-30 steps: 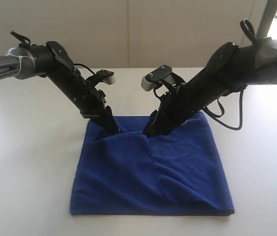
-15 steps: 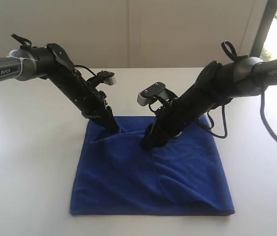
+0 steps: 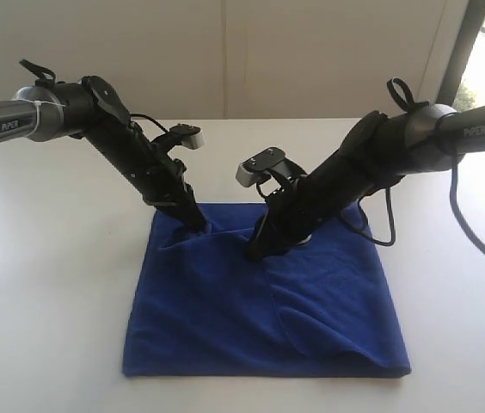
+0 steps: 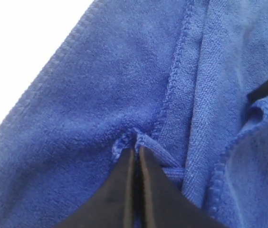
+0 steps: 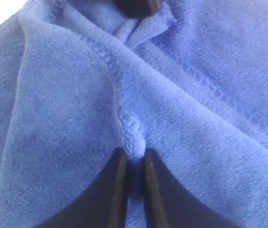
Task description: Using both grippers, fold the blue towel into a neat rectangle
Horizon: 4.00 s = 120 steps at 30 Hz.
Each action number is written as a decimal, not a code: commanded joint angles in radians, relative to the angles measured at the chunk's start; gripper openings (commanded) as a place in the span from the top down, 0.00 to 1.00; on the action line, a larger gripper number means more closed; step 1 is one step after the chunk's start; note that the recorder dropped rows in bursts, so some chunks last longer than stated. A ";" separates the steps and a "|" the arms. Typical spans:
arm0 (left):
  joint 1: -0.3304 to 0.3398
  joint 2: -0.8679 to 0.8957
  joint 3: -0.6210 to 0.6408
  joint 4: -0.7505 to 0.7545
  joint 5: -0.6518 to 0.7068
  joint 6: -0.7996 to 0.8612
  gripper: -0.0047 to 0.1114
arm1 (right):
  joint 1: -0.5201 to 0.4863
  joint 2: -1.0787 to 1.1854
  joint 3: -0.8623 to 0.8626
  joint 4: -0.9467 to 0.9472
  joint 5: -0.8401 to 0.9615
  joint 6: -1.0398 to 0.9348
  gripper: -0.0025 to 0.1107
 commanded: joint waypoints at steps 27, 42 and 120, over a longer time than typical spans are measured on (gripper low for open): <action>-0.005 -0.176 -0.001 -0.018 -0.090 -0.071 0.96 | 0.172 -0.188 -0.002 0.005 0.364 -0.014 0.97; -0.005 -0.177 -0.001 0.256 -0.090 -0.249 0.96 | 0.277 -0.184 -0.002 0.005 0.269 -0.014 0.97; -0.005 -0.053 -0.111 0.485 0.017 -0.300 0.96 | 0.413 -0.124 -0.002 -0.082 0.048 0.133 0.98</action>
